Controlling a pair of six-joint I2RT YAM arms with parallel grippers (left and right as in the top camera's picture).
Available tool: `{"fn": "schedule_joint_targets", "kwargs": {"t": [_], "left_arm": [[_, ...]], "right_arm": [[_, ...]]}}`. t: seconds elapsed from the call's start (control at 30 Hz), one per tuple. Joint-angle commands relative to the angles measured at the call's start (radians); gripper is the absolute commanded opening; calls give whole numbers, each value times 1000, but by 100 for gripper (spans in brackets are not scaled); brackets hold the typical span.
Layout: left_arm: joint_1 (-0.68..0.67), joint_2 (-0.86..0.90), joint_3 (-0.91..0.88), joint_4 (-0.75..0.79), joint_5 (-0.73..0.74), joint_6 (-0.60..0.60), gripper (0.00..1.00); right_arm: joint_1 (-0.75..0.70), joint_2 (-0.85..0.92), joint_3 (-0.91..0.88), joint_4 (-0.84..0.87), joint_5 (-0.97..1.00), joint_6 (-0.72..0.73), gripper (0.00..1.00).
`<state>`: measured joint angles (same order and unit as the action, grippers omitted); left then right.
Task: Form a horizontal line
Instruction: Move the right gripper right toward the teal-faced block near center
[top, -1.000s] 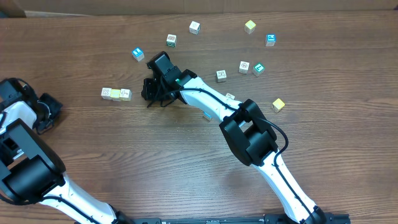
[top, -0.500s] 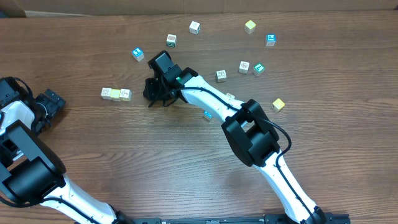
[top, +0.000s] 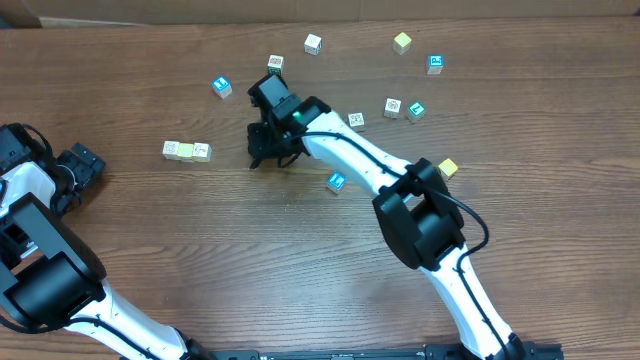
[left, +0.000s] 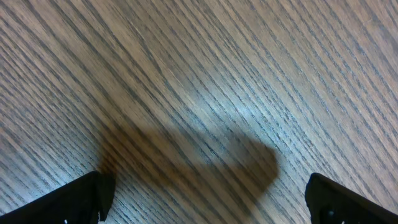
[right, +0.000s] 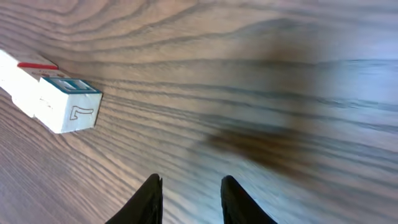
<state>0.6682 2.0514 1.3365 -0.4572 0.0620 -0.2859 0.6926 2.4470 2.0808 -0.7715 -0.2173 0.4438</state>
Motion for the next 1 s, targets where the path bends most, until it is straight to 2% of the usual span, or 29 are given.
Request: {"fn": "schedule_joint_targets", "kwargs": {"t": [0.0,0.23,0.3,0.37,0.4,0.43,0.73,0.97], "left_arm": [[17,74,-60,-40,-43,-14,100],[17,74,-60,-40,-43,-14,100],[17,74,-60,-40,-43,-14,100],[17,74,-60,-40,-43,-14,100],[17,74,-60,-40,-43,-14,100],[17,74,-60,-40,-43,-14,100],[17,74,-60,-40,-43,-14,100],[17,74,-60,-40,-43,-14,100]], "right_arm": [[-14,-129,-4,-33,73,-16,29],[-15,-194,-4,-319,355,-28,30],[-16,-193,-5,-394,394,-21,37],[-16,-193,-7,-448,397,-5,59],[-16,-193,-7,-466,397,26,87],[-16,-193,-7,-485,397,62,100],[-47,-193,-55,-550,383,291,100],[-98,-193,-180,-422,177,356,100]]}}
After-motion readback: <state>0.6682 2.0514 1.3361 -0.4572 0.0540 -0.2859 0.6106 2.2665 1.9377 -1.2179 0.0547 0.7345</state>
